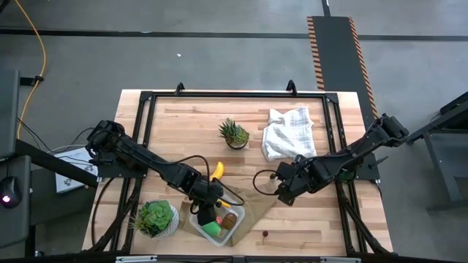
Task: Pick and placing Produce into tupperware
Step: Put the black cherry into the container
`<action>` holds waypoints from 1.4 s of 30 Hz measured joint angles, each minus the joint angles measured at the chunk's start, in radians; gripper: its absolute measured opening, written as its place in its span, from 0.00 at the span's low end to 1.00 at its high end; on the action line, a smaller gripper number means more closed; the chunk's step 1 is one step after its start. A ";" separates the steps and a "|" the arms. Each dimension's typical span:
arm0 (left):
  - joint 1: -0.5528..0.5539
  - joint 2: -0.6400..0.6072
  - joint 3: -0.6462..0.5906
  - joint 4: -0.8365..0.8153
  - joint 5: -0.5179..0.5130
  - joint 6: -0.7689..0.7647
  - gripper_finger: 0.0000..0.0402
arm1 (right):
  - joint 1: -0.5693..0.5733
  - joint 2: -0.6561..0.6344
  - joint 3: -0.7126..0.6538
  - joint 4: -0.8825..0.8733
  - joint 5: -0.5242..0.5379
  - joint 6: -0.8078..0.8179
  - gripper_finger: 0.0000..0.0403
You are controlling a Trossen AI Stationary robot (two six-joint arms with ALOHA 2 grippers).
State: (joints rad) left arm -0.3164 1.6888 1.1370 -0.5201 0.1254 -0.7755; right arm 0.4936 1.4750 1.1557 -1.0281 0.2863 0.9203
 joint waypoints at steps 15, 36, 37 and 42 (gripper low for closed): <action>0.002 0.000 0.000 -0.005 -0.009 -0.008 0.00 | 0.007 0.000 0.000 0.001 0.027 0.014 0.59; 0.001 0.049 0.000 0.012 0.010 -0.017 0.00 | 0.007 0.001 0.000 0.008 0.056 0.018 0.59; 0.002 0.050 0.000 0.019 0.015 -0.017 0.00 | 0.007 0.001 0.000 0.008 0.056 0.018 0.59; 0.002 0.062 0.000 0.024 0.037 -0.017 0.00 | 0.007 0.001 0.000 0.008 0.063 0.018 0.59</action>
State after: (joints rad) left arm -0.3145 1.7504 1.1368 -0.4959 0.1625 -0.7925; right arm 0.5003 1.4761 1.1561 -1.0199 0.3491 0.9379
